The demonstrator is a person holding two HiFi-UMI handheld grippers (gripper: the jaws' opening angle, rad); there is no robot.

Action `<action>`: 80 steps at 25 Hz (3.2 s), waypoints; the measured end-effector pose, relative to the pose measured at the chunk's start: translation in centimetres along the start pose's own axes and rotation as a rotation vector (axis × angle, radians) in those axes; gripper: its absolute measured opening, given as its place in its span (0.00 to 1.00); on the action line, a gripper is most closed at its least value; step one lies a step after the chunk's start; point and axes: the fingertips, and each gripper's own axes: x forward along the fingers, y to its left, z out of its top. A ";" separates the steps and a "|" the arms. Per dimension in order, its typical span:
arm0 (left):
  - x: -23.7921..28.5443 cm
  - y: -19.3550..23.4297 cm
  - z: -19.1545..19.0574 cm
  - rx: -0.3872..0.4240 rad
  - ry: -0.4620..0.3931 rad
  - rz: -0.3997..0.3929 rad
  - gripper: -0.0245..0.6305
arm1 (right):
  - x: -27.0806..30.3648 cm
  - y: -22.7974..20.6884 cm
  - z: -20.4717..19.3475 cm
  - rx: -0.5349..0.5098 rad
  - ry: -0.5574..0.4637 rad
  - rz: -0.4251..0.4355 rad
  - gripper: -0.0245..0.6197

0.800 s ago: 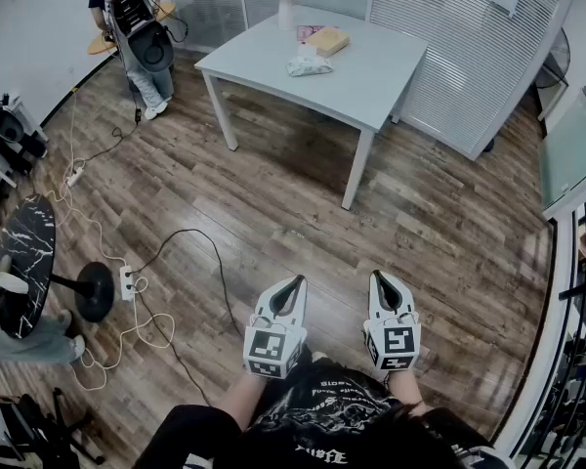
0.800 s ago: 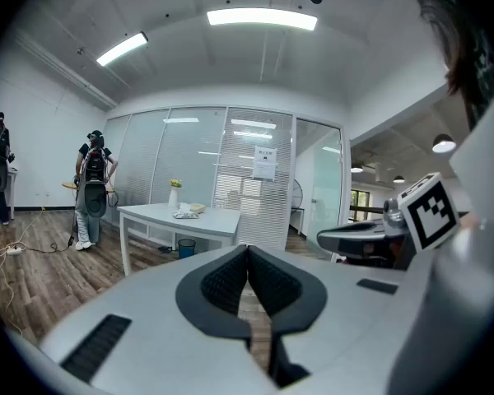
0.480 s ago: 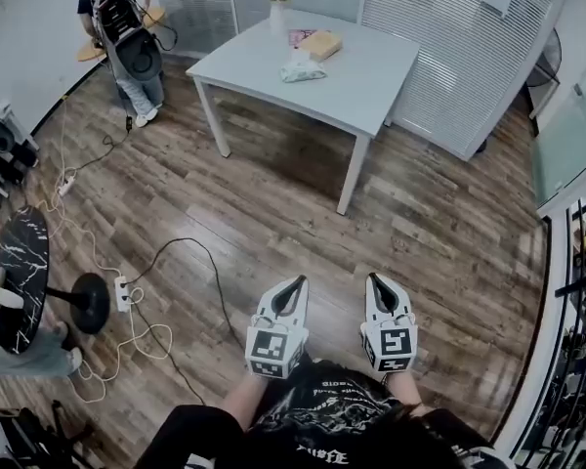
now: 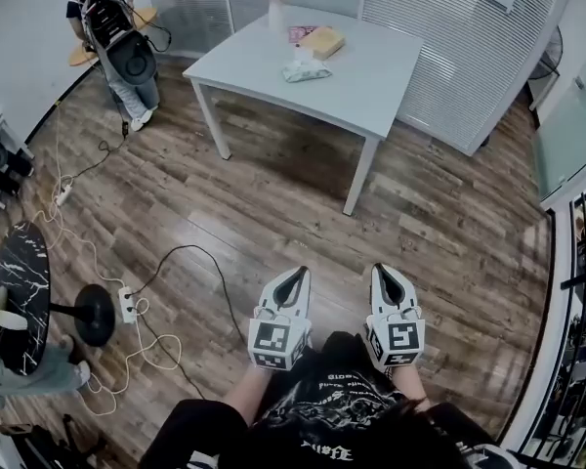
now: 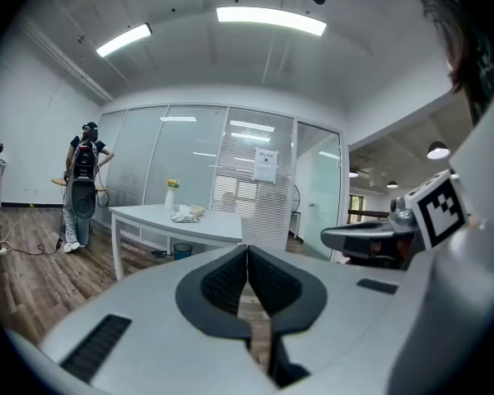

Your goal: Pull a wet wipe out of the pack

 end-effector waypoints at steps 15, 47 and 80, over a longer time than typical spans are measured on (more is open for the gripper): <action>8.5 2.9 -0.6 -0.042 0.052 0.001 0.05 | 10.4 -2.2 0.0 0.018 0.015 0.092 0.04; 38.0 10.2 6.2 -0.043 0.028 0.236 0.05 | 35.2 -22.7 2.5 0.004 0.012 0.243 0.04; 58.1 36.4 13.6 -0.015 0.045 0.049 0.05 | 66.8 -19.5 9.5 0.080 0.048 0.099 0.04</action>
